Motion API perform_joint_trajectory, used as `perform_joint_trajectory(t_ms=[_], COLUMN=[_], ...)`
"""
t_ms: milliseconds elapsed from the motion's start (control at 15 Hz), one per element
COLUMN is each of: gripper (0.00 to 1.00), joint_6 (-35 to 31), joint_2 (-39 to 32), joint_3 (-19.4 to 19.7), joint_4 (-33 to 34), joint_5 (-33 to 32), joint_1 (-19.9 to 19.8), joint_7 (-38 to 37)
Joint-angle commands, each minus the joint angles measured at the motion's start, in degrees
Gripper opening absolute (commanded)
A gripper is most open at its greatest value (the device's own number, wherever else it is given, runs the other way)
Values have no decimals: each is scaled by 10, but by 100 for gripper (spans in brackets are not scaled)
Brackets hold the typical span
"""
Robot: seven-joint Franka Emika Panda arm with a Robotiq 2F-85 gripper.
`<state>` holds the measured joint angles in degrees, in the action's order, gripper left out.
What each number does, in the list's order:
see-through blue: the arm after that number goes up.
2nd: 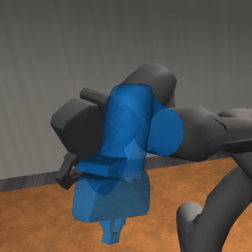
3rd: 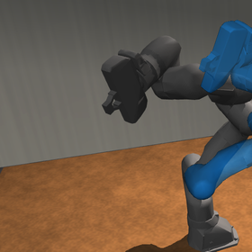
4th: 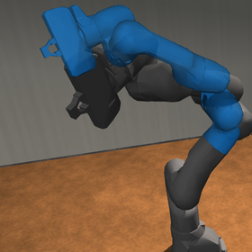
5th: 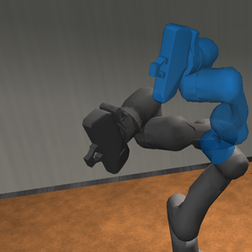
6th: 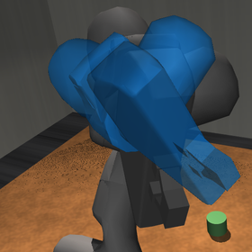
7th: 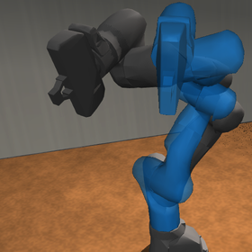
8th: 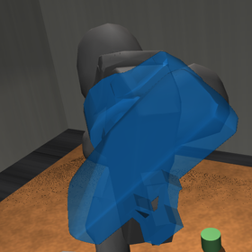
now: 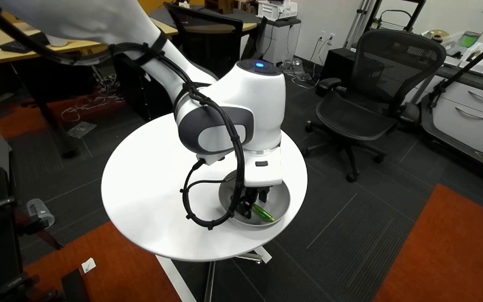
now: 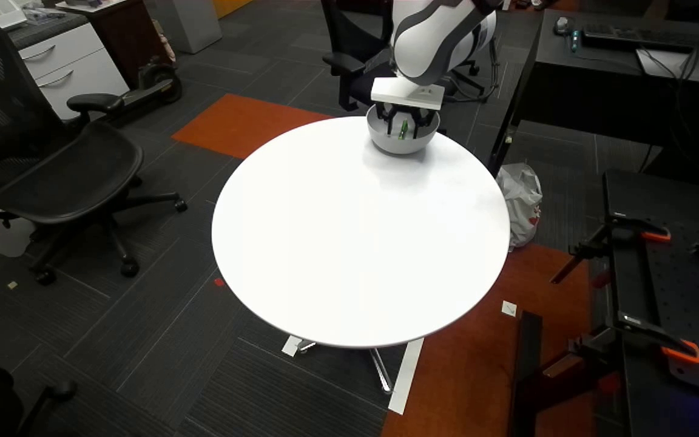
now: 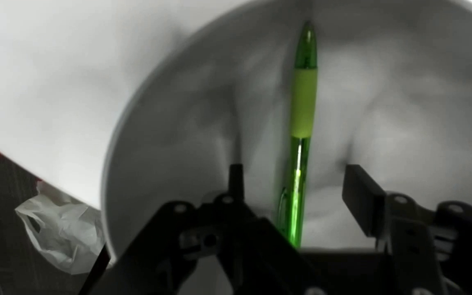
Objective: Remove the green pen from the grey bowl
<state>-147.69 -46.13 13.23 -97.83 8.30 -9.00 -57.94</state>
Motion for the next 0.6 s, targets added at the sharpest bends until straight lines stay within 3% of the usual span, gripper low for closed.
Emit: perform_joint_trajectory(t_ms=[0, 267, 333, 533], gripper=[34, 4, 0, 3], joint_6=[14, 13, 9, -18], joint_2=[-11, -12, -7, 30], joint_3=[7, 4, 3, 16], joint_4=[19, 19, 15, -14], joint_5=[12, 13, 13, 1], joint_1=[5, 4, 4, 20], joint_7=[-1, 3, 6, 5])
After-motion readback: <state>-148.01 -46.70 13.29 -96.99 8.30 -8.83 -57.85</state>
